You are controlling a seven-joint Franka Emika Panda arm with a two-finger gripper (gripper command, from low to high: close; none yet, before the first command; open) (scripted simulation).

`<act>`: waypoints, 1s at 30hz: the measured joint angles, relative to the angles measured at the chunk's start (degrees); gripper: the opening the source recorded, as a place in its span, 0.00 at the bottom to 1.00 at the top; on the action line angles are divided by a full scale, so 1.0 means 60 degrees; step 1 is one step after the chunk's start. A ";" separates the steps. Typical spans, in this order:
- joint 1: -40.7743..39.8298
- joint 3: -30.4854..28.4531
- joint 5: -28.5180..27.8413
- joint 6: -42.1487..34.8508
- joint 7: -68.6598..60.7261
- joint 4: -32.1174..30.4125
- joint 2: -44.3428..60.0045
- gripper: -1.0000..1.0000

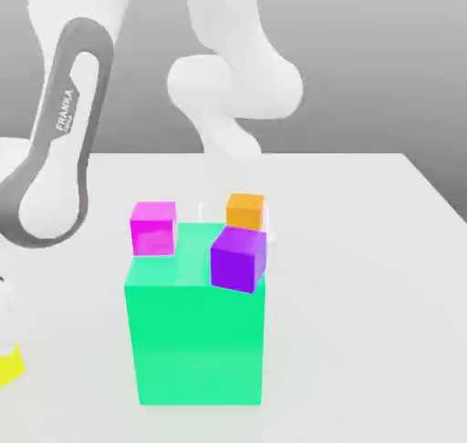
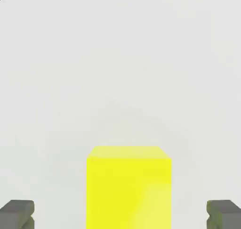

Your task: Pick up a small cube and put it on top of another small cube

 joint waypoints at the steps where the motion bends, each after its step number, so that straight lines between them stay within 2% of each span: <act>1: -0.0111 0.0135 0.0130 0.0141 -0.0096 0.0048 0.0195 0.00; 8: -0.0100 0.0117 0.0101 0.0112 -0.0075 0.0040 0.0167 0.00; 13: 0.0614 -0.0662 -0.0923 -0.1015 0.0785 -0.0332 -0.1364 0.00; 20: 0.2017 0.0108 -0.1414 -0.3032 0.2711 -0.0588 -0.3716 0.00; 24: 0.2945 0.0646 -0.2014 -0.4141 0.4096 -0.0740 -0.5129 0.00; 30: 0.3465 0.1888 -0.3090 -0.5818 0.6330 -0.0964 -0.7207 0.00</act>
